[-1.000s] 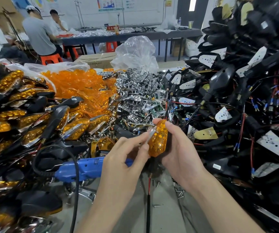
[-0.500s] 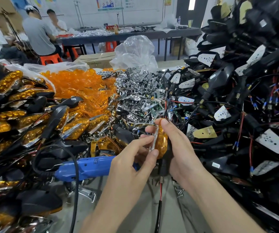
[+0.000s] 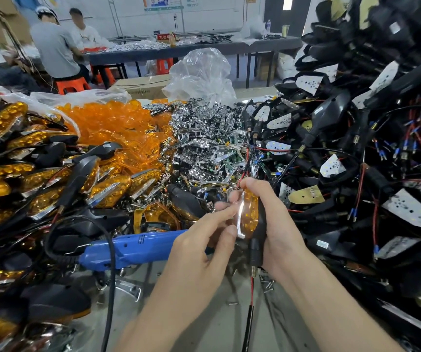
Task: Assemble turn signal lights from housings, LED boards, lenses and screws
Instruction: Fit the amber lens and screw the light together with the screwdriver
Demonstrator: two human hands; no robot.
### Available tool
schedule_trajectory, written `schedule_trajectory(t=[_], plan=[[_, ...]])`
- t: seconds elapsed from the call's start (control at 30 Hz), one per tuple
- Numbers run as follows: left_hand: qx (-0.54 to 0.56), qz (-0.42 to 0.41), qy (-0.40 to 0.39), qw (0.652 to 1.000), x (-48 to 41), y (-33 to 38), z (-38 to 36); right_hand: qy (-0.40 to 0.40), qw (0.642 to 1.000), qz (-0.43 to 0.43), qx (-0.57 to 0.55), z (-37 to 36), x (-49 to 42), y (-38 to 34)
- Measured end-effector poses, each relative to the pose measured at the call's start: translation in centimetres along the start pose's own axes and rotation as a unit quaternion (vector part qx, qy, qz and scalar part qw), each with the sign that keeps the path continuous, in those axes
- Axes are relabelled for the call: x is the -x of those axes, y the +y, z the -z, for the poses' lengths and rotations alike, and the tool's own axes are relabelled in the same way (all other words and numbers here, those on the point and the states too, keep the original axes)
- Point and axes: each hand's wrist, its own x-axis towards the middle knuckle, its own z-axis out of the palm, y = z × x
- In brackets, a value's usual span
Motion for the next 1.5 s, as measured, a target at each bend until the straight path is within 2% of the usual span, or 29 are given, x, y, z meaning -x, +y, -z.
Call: schedule_trajectory(t=[0.27,0.77,0.9,1.07,1.2,1.33,1.4,1.5], plan=[[0.014,0.025,-0.001,1.000,-0.2,-0.3,0.0,0.023,0.998,-0.054,0.036,-0.1,0.2,-0.1],[-0.016,-0.029,0.046,0.998,-0.3,0.5,-1.3,0.049,0.997,-0.041,0.032,-0.2,0.1,0.1],[-0.002,-0.017,0.056,0.998,-0.2,0.8,-1.3,0.046,0.998,-0.044,0.027,-0.4,0.1,-0.2],[0.059,0.047,0.045,0.996,-0.1,1.3,-1.2,0.049,0.999,-0.011,0.016,-0.7,0.5,-0.5],[0.112,0.128,0.097,0.981,-0.4,1.2,-0.9,-0.001,1.000,0.000,-0.017,-0.6,0.4,-0.9],[0.149,0.193,0.103,0.964,-0.9,1.3,0.1,0.001,1.000,0.015,-0.008,-0.1,-0.6,-0.4],[0.193,0.223,0.094,0.951,-0.5,1.9,0.8,0.004,0.999,0.036,0.010,0.1,-0.7,-0.1],[0.281,0.289,0.105,0.909,1.3,2.4,1.6,0.008,0.996,0.072,0.045,0.6,-0.8,-0.1]])
